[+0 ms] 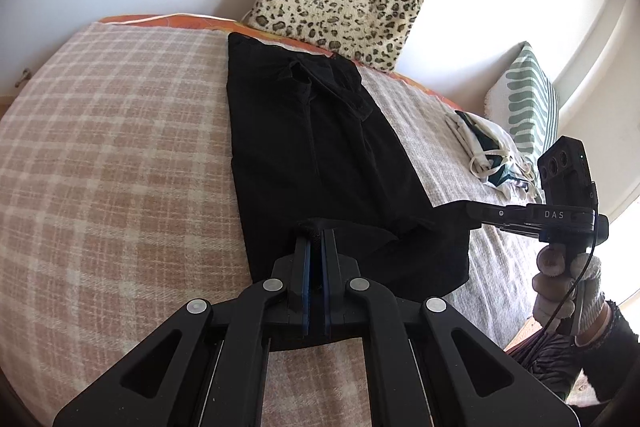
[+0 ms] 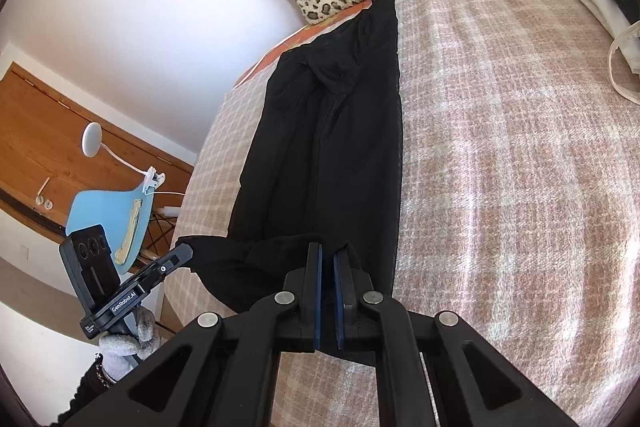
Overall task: Fold small clothes
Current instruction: 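Lift the hem with both tools, fold it toward the collar, open, then open both tools and move them to the collar end of the strip, then close left tool on the collar end while right tool closes beside it, then lift the collar end with both tools and fold it over the hem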
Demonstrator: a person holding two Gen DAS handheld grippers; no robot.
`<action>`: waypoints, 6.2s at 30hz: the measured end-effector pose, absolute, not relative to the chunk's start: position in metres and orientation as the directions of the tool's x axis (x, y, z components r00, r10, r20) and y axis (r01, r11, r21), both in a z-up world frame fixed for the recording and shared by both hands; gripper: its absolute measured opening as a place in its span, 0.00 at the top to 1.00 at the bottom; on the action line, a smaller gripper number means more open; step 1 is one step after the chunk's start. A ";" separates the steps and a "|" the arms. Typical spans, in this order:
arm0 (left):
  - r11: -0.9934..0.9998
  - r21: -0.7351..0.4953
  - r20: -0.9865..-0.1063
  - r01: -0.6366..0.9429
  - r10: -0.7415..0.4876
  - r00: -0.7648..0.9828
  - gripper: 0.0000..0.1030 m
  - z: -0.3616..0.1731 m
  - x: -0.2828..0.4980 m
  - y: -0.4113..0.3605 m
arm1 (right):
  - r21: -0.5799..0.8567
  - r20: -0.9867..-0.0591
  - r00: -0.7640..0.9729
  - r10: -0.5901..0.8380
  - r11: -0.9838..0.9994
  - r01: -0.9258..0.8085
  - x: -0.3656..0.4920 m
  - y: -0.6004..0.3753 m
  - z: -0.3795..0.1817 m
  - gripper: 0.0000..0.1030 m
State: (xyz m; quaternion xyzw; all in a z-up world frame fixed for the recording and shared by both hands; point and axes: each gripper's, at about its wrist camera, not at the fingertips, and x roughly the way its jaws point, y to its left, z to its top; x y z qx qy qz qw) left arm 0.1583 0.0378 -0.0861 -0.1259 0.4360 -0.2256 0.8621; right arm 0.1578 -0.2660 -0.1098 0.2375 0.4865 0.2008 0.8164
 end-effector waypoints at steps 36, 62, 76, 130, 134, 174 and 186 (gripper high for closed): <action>0.861 -0.312 -0.800 0.402 -0.466 0.378 0.86 -0.116 0.161 0.018 | 0.330 -0.815 0.319 0.483 0.840 -0.430 0.151 -0.205 -0.140 0.68; 0.852 -0.270 -0.716 0.448 -0.489 0.499 0.86 -0.090 0.189 -0.001 | 0.284 -0.752 0.479 0.454 0.878 -0.386 0.196 -0.210 -0.112 0.66; 0.939 -0.109 -0.802 0.328 -0.278 0.529 0.86 -0.123 0.226 -0.008 | 0.159 -0.801 0.505 0.323 0.927 -0.341 0.225 -0.198 -0.125 0.66; 0.719 -0.688 -0.624 0.096 -0.655 0.427 0.58 -0.159 0.473 0.063 | 0.554 -0.664 0.466 0.585 0.803 -0.220 0.419 -0.298 -0.144 0.34; 0.701 -0.709 -0.609 0.077 -0.664 0.433 0.63 -0.160 0.490 0.069 | 0.578 -0.648 0.461 0.606 0.786 -0.220 0.442 -0.302 -0.142 0.35; 0.810 -0.544 -0.661 0.219 -0.574 0.483 0.97 -0.145 0.525 0.047 | 0.510 -0.696 0.473 0.540 0.836 -0.205 0.519 -0.287 -0.133 0.93; 0.779 -0.551 -0.612 0.299 -0.621 0.490 0.97 -0.101 0.495 0.037 | 0.506 -0.641 0.515 0.569 0.818 -0.274 0.491 -0.283 -0.081 0.95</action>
